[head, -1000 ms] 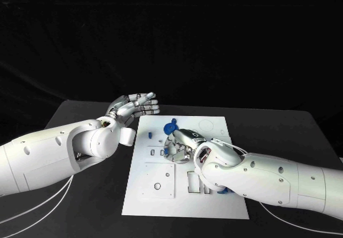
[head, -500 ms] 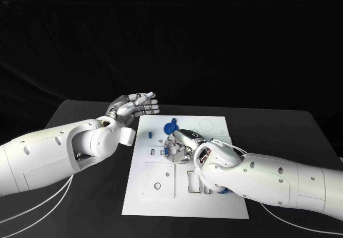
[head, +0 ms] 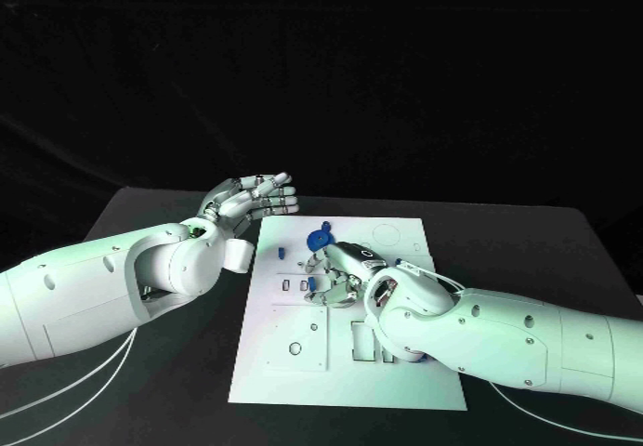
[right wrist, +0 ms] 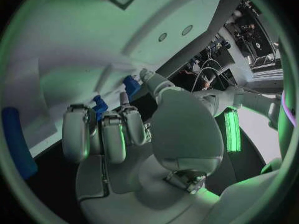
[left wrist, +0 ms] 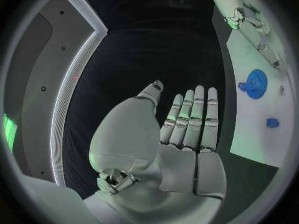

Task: Assemble the parts on the task board

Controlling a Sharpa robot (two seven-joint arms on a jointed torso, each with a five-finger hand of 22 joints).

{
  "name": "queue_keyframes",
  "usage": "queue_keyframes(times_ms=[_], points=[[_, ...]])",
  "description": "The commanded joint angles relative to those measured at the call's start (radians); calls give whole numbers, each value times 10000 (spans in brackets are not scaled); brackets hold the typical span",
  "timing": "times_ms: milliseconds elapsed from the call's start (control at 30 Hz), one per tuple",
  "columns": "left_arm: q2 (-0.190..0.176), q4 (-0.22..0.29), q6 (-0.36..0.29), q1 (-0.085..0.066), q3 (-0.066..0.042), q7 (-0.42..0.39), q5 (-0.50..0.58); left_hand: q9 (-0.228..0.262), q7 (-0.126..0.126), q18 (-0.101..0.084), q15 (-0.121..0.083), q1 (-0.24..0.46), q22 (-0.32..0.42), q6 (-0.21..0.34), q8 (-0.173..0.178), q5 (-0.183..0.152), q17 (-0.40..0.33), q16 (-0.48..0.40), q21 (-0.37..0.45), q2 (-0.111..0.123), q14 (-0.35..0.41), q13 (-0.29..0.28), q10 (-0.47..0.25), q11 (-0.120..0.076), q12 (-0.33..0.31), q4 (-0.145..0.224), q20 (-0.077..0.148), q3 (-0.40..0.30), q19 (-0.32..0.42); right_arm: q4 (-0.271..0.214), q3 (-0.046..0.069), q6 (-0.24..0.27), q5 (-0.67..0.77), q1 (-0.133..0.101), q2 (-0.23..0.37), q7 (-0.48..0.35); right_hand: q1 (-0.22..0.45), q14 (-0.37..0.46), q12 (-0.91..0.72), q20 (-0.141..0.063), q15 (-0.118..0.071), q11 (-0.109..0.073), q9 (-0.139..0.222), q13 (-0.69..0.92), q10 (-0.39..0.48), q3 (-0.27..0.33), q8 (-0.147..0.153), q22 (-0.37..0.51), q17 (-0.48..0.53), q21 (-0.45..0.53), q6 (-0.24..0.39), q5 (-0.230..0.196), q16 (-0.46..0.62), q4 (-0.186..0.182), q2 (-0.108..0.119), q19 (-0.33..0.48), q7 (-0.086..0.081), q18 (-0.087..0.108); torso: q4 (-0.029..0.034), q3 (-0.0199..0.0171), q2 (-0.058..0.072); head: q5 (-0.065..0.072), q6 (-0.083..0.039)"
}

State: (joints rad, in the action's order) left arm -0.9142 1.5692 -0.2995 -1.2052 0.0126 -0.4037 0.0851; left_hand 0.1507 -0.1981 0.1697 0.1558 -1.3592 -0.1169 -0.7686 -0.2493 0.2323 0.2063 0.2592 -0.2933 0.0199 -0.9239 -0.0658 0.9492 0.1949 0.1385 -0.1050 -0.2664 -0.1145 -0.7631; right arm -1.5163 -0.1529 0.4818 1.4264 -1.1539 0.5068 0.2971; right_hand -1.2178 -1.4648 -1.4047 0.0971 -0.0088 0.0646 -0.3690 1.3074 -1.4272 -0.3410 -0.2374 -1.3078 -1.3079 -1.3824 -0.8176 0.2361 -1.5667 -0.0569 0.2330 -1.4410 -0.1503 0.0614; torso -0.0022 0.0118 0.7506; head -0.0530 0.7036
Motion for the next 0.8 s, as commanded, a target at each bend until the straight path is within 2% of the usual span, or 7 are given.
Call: queue_keyframes(times_ms=[33, 233, 467, 567, 633, 667, 800], points=[[10, -2, 130, -5, -6, -4, -62, 3, -382, 111, 8, 30, 20, 31, -36, -37, 14, -38, 41, -49, -17, -2, 71, 15, -67, 7, 15, 54, -49, -187, 0, 571, 117, 12, 119, -409, -240, -1059, 36, 83, 81, 46, 52, 735, 49, 388, 45, -1006, -2629, 72, 76, 74, -41, -96, -88, 21, -13, -41, 9, -5, -6, -31, -3], [1, -155, -95, -5, -5, 523, -1273, 29, -330, 140, -105, 125, 7, -30, -115, 95, 144, 114, -72, 61, -360, -53, 387, -93, 16, -4, 88, 235, -283, -541, 40, 1502, -1160, -147, 692, -1802, -635, -1059, 91, 93, 81, 38, 101, 647, 111, 547, -23, -954, -2629, 169, -38, 252, -41, -180, -376, 71, -5, -16, -12, 0, -61, -41, -36], [-55, -439, -143, -11, -4, 2052, -3736, 559, 645, 157, -1515, 150, -752, -1201, -799, 1389, 2239, 3428, -1851, 568, -3642, -1132, 3393, -1396, 1794, -582, 1401, 37, -3074, -938, 59, 1347, -4093, -716, 1685, -3862, -728, -1008, 349, 54, 28, -19, 51, 344, 354, 243, -213, -655, -2432, 586, -392, 508, 27, -251, -509, 334, 53, 91, -52, -51, -193, -70, -57], [-103, -470, 505, -19, -5, 3180, -4780, 945, 990, 122, -1872, 159, -1265, -1651, -1115, 1255, 3421, 5282, -2734, 777, -4202, -1939, 3768, -1728, 2816, -903, 1772, -194, -3823, -1154, 60, 1154, -5216, -949, 2172, -4271, -680, -987, 391, 30, 3, -44, 24, 288, 391, 131, -262, -591, -2356, 686, -486, 726, 56, -302, -490, 387, 77, 112, -80, -83, -261, -109, -46], [-118, -451, 945, -26, -5, 3833, -5379, 1328, 1041, 91, -1982, 262, -1696, -1689, -1391, 1048, 5233, 7227, -3380, 718, -4501, -2790, 3871, -1912, 3887, -1258, 1940, -270, -3976, -1260, 61, 1075, -5767, -1081, 2446, -4382, -674, -988, 395, 27, -1, -48, 20, 282, 394, 109, -267, -585, -2359, 696, -496, 759, 55, -310, -491, 391, 80, 114, -90, -97, -302, -126, -20], [-122, -431, 1194, -32, -5, 4229, -5726, 1581, 1110, 118, -2050, 468, -2004, -1648, -1595, 978, 6994, 8768, -3844, 715, -4980, -3329, 3884, -1935, 4566, -1594, 2052, -200, -4089, -1320, 61, 1033, -6049, -1155, 2613, -4425, -668, -983, 410, 24, -4, -49, 17, 263, 407, 94, -270, -575, -2339, 711, -500, 780, 63, -317, -493, 399, 82, 117, -90, -106, -335, -137, 12], [-75, -361, 2357, -99, -6, 5887, -6750, 2971, 1417, -117, -2321, 980, -4821, -1365, -2666, 961, 10717, 11622, -6669, 518, -5882, -7632, 4303, -2147, 8575, -1850, 2306, -22, -4543, -1488, 60, 876, -6710, -1429, 3250, -4453, -640, -971, 417, 18, -10, -54, 10, 252, 411, 53, -273, -544, -2294, 757, -504, 850, 80, -340, -486, 422, 84, 127, -84, -142, -410, -161, 36]])
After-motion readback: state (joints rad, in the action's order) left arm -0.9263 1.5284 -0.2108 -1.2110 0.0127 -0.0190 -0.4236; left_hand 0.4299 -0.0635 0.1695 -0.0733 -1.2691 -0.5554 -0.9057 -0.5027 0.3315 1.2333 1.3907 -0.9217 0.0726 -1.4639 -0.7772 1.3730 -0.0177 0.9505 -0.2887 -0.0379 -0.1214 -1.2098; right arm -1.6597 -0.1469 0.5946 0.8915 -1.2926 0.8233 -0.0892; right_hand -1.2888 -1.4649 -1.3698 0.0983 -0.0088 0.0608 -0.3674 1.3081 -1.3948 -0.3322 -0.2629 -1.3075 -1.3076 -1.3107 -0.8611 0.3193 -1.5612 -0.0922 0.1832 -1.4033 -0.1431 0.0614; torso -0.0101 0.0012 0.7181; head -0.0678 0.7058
